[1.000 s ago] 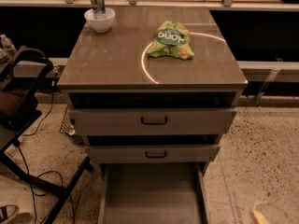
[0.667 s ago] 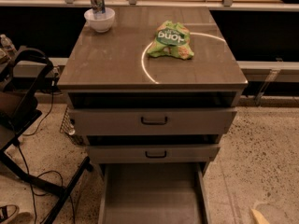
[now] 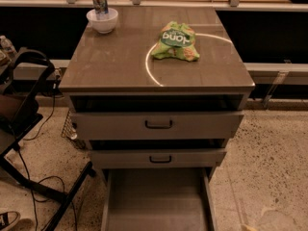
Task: Close bottom drawer
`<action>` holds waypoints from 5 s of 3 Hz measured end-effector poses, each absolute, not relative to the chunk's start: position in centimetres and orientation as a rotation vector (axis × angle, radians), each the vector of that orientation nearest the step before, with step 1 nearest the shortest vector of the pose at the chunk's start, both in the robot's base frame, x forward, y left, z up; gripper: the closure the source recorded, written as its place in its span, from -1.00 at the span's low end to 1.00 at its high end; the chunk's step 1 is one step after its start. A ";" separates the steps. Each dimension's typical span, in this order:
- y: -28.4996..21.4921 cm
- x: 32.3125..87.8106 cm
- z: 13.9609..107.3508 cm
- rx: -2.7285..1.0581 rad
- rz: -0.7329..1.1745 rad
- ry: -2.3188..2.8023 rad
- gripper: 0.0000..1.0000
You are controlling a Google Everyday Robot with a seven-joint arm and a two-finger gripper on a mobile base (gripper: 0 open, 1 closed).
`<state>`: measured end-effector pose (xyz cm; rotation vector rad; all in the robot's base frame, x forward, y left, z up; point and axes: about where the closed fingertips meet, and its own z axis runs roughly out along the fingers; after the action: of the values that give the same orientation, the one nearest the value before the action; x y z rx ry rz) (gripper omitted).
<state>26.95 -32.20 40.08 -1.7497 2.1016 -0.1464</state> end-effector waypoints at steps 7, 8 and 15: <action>-18.7 25.6 18.8 -1.973 -0.134 1.932 1.00; -17.0 25.0 14.7 -2.026 -0.177 1.953 1.00; -9.5 31.4 10.7 -1.920 -0.197 1.745 1.00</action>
Offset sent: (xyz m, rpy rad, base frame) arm -0.0211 0.0836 -0.1415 0.0196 0.0001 0.1131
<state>31.43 -9.52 10.68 -1.9199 1.7446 -0.1973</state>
